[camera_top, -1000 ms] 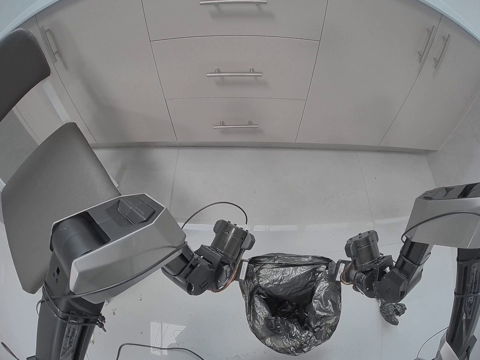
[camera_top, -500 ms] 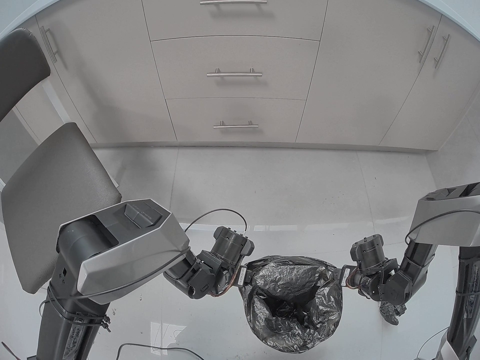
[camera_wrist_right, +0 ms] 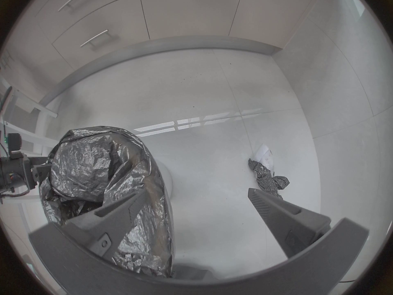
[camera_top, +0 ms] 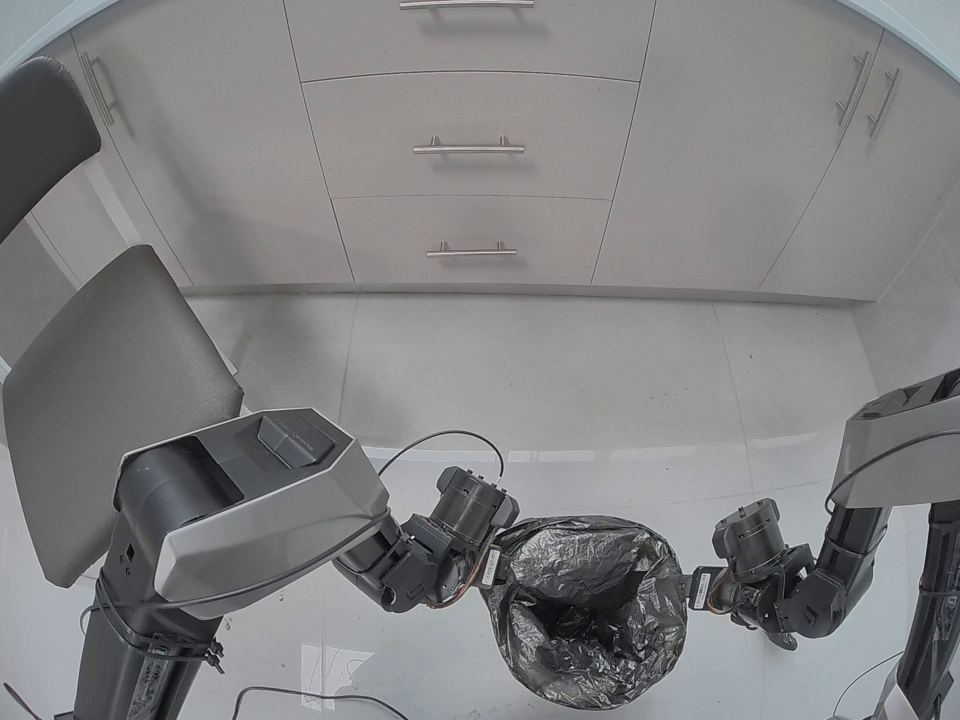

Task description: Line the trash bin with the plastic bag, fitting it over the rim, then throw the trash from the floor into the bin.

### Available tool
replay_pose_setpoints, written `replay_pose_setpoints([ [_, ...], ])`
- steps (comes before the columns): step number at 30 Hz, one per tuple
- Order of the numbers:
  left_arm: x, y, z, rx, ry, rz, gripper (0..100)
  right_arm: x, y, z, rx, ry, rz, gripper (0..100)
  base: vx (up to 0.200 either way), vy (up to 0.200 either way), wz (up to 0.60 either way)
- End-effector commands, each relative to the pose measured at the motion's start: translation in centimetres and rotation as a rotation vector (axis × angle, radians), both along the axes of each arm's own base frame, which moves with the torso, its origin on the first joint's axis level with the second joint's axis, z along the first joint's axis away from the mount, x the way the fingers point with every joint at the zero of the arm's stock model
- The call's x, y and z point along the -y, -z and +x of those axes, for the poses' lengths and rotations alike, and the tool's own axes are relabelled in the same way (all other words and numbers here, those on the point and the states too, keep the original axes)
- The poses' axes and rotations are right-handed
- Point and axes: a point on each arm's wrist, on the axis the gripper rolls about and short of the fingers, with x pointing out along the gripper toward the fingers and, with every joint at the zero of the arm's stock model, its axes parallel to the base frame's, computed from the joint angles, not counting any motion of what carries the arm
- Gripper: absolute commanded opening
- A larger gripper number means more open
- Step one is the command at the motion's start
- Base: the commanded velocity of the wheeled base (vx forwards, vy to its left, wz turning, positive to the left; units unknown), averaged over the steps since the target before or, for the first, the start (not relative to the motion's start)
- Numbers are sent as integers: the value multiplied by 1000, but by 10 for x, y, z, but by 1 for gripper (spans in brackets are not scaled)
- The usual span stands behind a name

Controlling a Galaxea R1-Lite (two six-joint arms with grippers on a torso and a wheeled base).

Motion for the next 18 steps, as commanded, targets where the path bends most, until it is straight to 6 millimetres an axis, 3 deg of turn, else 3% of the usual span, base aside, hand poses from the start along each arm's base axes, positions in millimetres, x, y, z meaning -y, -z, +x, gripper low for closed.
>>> replay_pose_setpoints([
  [1,-1,1,-3,-10,1,4,100,0,-2,-13,-4,-23,1,100,0,0,0],
  [10,-2,5,-8,-29,-23,-6,100,-15,-3,-29,27,-105,35,100,0,0,0],
  [18,-2,4,-8,-26,-28,-13,100,-28,12,-42,-32,-134,43,100,0,0,0],
])
